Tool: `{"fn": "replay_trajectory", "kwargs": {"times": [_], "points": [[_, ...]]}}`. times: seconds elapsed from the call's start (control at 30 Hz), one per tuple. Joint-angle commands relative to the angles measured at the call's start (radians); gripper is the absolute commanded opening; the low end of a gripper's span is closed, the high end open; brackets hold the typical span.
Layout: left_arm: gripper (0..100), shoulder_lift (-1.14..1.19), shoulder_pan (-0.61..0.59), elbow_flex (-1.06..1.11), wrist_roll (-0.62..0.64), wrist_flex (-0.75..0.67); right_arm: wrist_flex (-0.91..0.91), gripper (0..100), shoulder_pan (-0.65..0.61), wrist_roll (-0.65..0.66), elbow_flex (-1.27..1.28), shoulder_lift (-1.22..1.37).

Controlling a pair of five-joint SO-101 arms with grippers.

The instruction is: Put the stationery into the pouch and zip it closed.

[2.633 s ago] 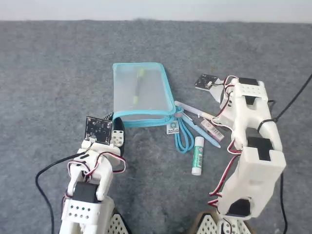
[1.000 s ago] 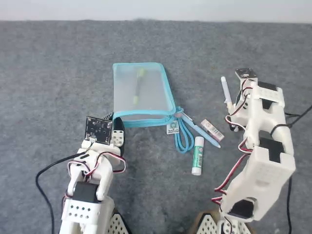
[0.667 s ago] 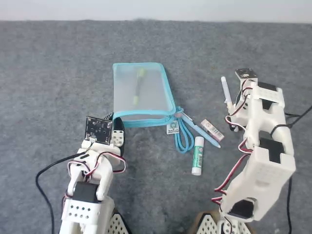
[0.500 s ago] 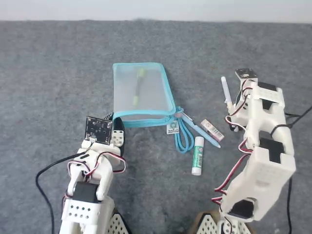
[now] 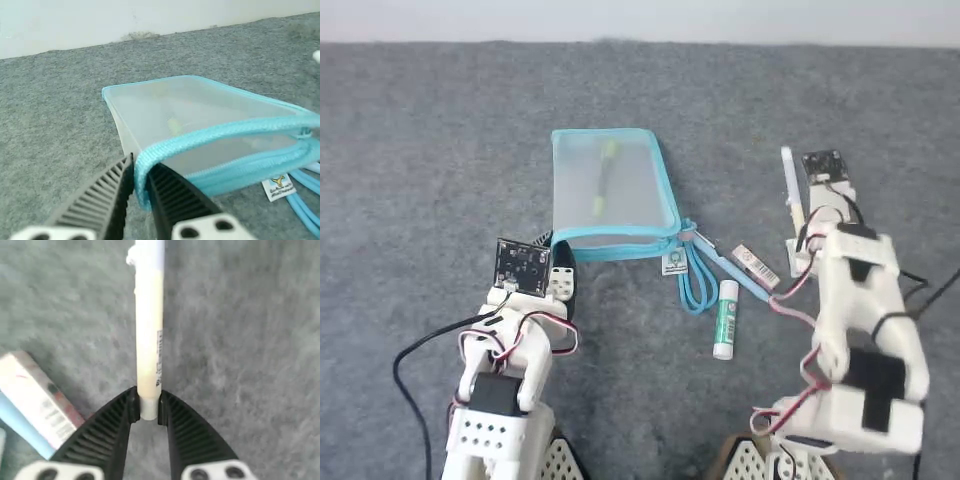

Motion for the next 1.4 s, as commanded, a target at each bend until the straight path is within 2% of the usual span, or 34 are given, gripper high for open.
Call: {"fn": "replay_trajectory", "kwargs": {"times": [0.0, 0.2, 0.27, 0.47, 0.7, 0.97, 1.1, 1.23, 1.37], "points": [[1, -0.015, -0.009, -0.045, 0.002, -0.012, -0.024, 1.3, -0.036, 0.003, -0.002, -0.104], [1, -0.015, -0.009, -0.048, 0.002, -0.012, 0.199, 21.5, -0.076, 0.094, -0.044, -0.099], [1, -0.015, -0.009, -0.05, 0.002, -0.012, 0.242, 25.5, -0.088, 0.109, -0.046, -0.108], [1, -0.015, -0.009, -0.05, 0.002, -0.012, 0.16, 25.7, -0.085, 0.071, -0.046, -0.11], [1, -0.015, -0.009, -0.05, 0.002, -0.012, 0.107, 25.6, -0.145, 0.055, -0.058, -0.097], [1, -0.015, -0.009, -0.05, 0.0, -0.012, 0.01, 23.7, -0.096, 0.055, -0.057, -0.088], [1, -0.015, -0.009, -0.05, 0.0, -0.012, -0.024, 18.8, -0.093, 0.063, -0.058, -0.012], [1, -0.015, -0.009, -0.05, 0.0, -0.012, -0.076, 18.8, -0.093, 0.064, -0.061, 0.059], [1, -0.015, -0.008, -0.05, 0.0, -0.012, -0.041, 18.3, -0.093, 0.064, -0.097, 0.108]]}}
